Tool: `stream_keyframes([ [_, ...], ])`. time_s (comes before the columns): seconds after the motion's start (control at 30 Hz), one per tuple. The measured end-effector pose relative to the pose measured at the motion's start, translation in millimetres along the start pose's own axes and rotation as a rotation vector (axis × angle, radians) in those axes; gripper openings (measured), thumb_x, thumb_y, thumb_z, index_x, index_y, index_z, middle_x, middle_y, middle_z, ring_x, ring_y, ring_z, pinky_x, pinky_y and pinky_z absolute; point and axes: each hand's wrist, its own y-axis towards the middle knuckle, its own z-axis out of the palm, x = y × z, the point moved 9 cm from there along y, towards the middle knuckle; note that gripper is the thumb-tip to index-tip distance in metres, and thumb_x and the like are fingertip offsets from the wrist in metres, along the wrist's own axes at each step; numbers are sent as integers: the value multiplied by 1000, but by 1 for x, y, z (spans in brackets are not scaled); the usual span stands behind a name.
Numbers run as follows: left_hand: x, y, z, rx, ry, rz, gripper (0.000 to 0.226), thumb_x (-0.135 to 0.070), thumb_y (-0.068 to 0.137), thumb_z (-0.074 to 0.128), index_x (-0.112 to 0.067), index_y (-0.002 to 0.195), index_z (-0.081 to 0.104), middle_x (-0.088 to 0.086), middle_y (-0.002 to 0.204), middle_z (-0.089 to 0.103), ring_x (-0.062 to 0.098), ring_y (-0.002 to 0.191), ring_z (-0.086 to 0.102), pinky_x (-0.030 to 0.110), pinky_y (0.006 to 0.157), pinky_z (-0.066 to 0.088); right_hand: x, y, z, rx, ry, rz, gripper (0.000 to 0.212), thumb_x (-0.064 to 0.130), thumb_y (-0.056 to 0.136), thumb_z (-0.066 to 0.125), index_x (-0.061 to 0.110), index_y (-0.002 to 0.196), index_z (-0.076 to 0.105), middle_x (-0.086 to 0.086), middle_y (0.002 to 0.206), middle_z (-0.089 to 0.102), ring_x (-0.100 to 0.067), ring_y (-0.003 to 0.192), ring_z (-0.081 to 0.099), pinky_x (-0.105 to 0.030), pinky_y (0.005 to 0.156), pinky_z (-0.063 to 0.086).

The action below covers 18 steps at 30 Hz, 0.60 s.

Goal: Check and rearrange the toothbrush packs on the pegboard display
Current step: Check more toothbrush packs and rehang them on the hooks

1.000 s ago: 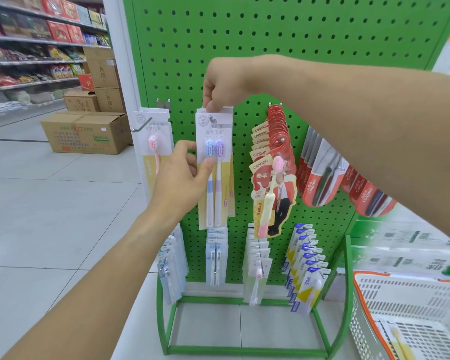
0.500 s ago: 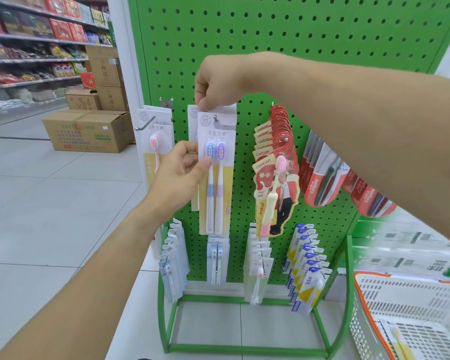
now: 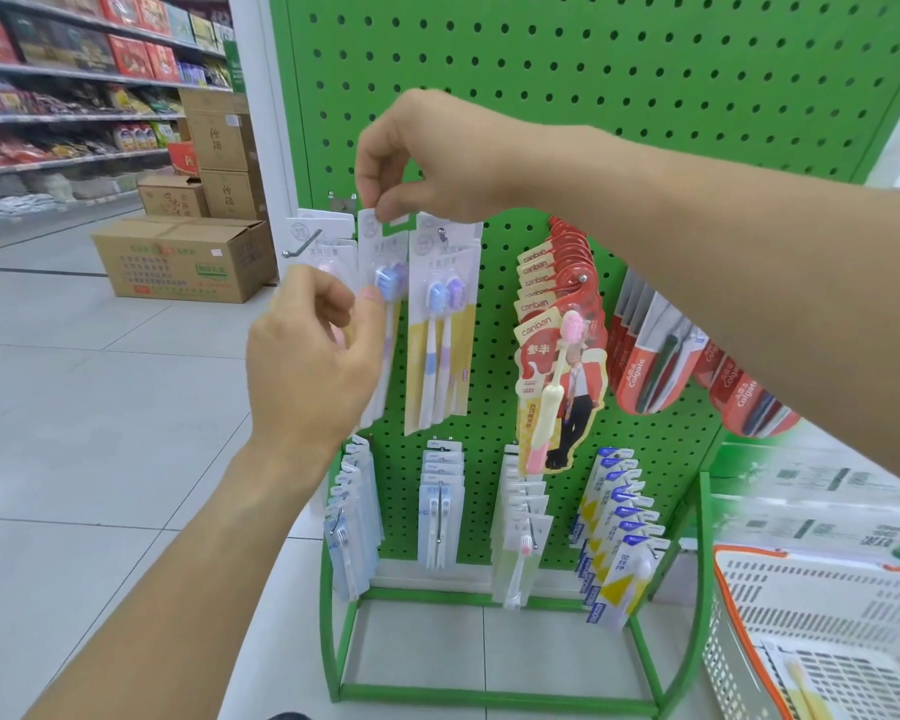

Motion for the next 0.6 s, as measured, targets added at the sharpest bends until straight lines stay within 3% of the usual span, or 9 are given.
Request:
stream_keyframes([
  [0.1,-7,0,-9,-44,-55,32,26,-31,94,65,-11,107,55,3,94,62,15,80,56,28,72,45,10,-8,-1,-25,-21,-53,5,18,95,69,18,99,68,6,107,71,26,71,53,1,70,41],
  [0.13,-8,-1,-10,-39,-83,28,30,-31,94,64,-11,114,55,-1,99,63,12,86,59,26,76,47,14,-11,-2,-40,-30,-63,5,20,95,68,20,100,67,6,112,69,30,72,48,5,68,36],
  [0.2,-9,-4,-11,-6,-158,3,30,-29,97,62,-14,121,56,-14,102,64,1,94,62,21,82,48,26,-19,-1,-77,-14,-93,6,19,97,66,17,103,66,5,111,69,28,75,49,3,70,36],
  [0.27,-3,-11,-8,61,-250,-32,16,-30,100,58,-21,113,60,-18,93,68,-1,88,63,25,79,52,41,-28,4,-103,54,-137,9,13,97,63,10,105,66,3,100,70,13,77,58,-6,73,44],
  [0.33,6,-21,-7,108,-301,-87,26,-35,102,53,-12,98,63,9,83,69,10,74,58,39,68,50,52,-38,15,-132,126,-165,9,9,96,62,7,104,64,3,92,69,-2,79,62,-17,74,49],
  [0.4,15,-34,-9,117,-342,-133,41,-35,104,49,3,94,61,30,83,60,17,70,49,43,60,43,59,-51,32,-206,202,-189,9,7,94,61,5,102,64,1,88,68,-10,79,62,-23,75,50],
  [0.5,31,-61,-3,204,-411,-239,45,-37,103,50,4,90,64,37,79,54,20,68,46,36,58,39,55,-83,75,-364,376,-105,11,3,92,63,3,103,64,5,92,64,-4,83,58,-18,77,48],
  [0.6,61,-104,21,408,-447,-392,49,-50,97,52,-5,91,70,34,74,58,25,69,49,40,63,42,32,-127,139,-466,583,138,14,4,92,67,8,106,67,9,97,67,7,86,58,-6,75,40],
])
